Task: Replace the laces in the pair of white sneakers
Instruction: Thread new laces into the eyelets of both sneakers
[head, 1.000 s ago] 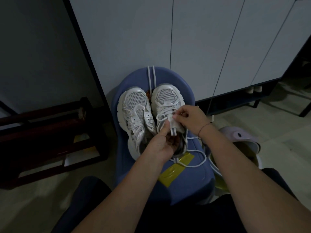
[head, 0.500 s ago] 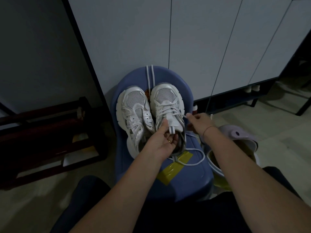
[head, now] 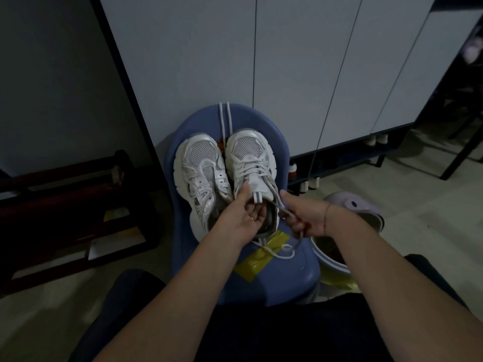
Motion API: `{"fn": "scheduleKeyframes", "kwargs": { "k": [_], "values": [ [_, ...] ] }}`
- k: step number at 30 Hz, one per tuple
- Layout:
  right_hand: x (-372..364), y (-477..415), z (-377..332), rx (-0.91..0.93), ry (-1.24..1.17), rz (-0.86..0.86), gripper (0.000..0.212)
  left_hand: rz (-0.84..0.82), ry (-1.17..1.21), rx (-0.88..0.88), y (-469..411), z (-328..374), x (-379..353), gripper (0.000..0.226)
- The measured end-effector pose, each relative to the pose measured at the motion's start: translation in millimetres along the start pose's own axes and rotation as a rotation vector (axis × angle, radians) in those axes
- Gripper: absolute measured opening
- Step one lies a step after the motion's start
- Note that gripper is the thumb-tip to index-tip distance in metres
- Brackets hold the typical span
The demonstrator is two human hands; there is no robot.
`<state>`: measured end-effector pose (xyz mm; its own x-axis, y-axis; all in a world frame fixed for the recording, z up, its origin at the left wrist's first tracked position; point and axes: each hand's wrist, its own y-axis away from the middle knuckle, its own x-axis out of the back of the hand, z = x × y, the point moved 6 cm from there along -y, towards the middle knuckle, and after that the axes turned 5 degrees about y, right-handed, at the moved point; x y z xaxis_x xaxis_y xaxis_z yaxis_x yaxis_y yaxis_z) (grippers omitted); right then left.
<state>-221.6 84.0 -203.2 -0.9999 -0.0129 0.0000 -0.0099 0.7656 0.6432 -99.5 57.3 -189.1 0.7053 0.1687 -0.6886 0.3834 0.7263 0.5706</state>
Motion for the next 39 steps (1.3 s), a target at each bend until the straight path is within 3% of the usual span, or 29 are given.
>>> {"fn": "scheduleKeyframes", "kwargs": {
  "k": [5, 10, 13, 17, 20, 22, 24, 26, 27, 29, 32, 35, 39],
  "values": [
    [2, 37, -47, 0.293, -0.262, -0.183, 0.033, -0.040, -0.188, 0.086, 12, -9, 0, 0.037],
    [-18, 51, -71, 0.445, -0.556, -0.344, 0.021, -0.309, -0.432, 0.094, 33, -16, -23, 0.051],
    [-19, 50, -78, 0.522, -0.645, -0.305, 0.024, -0.416, -0.548, 0.058, 41, -20, -32, 0.051],
    [-5, 49, -86, 0.621, -0.734, -0.167, 0.029, -0.411, -0.555, -0.019, 40, -8, -30, 0.029],
    [5, 48, -85, 0.617, -0.751, -0.058, 0.030, -0.411, -0.543, -0.096, 36, 12, -28, 0.026],
    [11, 45, -79, 0.540, -0.581, 0.105, 0.032, -0.396, -0.551, -0.165, 34, 28, -26, 0.029],
    [27, 45, -73, 0.484, -0.104, 0.451, 0.032, -0.387, -0.619, -0.240, 34, 40, -24, 0.032],
    [39, 55, -80, 0.566, 0.311, 0.749, 0.024, -0.383, -0.749, -0.308, 35, 46, -21, 0.032],
    [36, 60, -86, 0.661, 0.387, 0.777, 0.019, -0.384, -0.818, -0.336, 36, 47, -21, 0.031],
    [16, 67, -94, 0.816, 0.406, 0.571, 0.014, -0.398, -0.908, -0.369, 37, 44, -24, 0.031],
    [-14, 66, -92, 0.816, 0.604, 0.293, 0.017, -0.409, -0.910, -0.379, 38, 42, -26, 0.030],
    [-7, 67, -93, 0.859, 0.702, 0.434, 0.017, -0.412, -0.883, -0.388, 37, 48, -25, 0.030],
    [55, 68, -95, 0.762, 0.467, 0.920, 0.025, -0.349, -0.781, -0.389, 29, 63, -16, 0.029]
  ]
}}
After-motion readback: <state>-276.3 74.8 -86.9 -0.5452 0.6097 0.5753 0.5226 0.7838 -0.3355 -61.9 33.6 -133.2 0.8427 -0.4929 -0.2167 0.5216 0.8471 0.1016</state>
